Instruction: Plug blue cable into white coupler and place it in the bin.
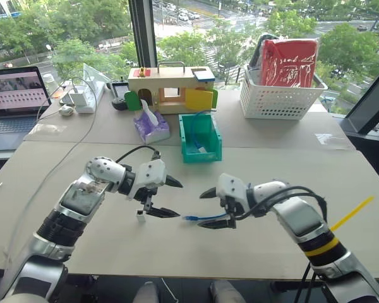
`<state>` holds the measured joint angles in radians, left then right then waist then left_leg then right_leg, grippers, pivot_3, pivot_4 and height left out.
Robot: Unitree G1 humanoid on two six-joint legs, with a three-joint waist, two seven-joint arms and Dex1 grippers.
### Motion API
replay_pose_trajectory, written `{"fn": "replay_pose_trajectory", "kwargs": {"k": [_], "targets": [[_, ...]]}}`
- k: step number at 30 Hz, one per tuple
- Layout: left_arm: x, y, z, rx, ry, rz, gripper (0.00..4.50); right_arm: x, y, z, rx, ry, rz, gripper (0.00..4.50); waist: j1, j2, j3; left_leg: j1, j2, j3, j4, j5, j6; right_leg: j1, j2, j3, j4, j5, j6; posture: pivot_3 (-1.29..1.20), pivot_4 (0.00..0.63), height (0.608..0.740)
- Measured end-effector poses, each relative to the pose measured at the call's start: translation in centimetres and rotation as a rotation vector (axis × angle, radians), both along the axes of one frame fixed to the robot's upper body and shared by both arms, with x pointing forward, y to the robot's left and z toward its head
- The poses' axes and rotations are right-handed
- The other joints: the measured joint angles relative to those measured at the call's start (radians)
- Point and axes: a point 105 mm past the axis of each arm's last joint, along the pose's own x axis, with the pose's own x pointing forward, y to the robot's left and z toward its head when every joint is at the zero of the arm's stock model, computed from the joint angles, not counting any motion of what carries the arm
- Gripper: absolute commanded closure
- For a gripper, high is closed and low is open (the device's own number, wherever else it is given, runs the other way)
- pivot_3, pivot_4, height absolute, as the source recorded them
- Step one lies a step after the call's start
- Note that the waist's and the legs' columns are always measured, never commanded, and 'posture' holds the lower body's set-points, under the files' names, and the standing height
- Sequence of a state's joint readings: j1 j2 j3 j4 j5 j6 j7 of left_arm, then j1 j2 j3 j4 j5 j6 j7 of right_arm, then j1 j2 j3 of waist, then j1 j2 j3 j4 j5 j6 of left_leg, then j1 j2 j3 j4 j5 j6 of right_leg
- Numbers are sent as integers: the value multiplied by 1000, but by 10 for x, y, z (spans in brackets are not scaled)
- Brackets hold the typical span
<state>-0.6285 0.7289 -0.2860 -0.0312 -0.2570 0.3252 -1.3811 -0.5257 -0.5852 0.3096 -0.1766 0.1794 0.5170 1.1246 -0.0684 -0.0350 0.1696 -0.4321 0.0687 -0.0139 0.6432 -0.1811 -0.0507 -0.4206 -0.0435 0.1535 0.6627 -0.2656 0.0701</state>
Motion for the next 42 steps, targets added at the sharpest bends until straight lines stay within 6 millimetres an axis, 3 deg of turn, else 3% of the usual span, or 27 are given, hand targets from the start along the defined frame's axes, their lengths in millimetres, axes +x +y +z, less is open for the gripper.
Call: {"fn": "replay_pose_trajectory", "kwargs": {"k": [5,12,17,28,35,38,42], "targets": [[1,1,-11,41,9,-23,91,-13,-4,14,105,164,-100,95,1,0,0,0,0,-1,0,0,0,0,0,-1,0,0,0,0,150,724],[-1,-11,-25,43,18,-55,91,-18,-15,1,56,224,-205,95,2,0,0,-1,0,-1,0,0,0,-1,0,-1,0,0,0,0,150,724],[-3,-9,-41,55,29,18,91,-48,-23,-11,64,333,-191,95,3,0,0,-2,0,-2,1,0,0,0,0,-1,0,-1,0,0,150,724],[-7,-25,-57,10,9,60,91,-54,-23,-4,73,307,-198,95,7,0,0,-2,-1,-3,2,0,0,0,0,-2,0,-2,2,0,150,724],[-9,-25,-64,10,-29,70,91,-66,-24,-4,63,355,-166,95,6,0,0,-2,-1,-3,2,0,0,0,0,-2,0,-2,2,0,150,724],[-9,-27,-64,6,-45,62,720,-65,-26,-4,58,350,-175,0,8,0,0,-2,-1,-3,2,0,0,1,0,-2,0,-2,2,0,150,724],[-9,-29,-65,-3,-43,66,2138,-65,-27,-4,55,351,-180,0,8,0,0,-2,-1,-3,2,0,0,0,0,-2,0,-2,2,0,150,724]]}}
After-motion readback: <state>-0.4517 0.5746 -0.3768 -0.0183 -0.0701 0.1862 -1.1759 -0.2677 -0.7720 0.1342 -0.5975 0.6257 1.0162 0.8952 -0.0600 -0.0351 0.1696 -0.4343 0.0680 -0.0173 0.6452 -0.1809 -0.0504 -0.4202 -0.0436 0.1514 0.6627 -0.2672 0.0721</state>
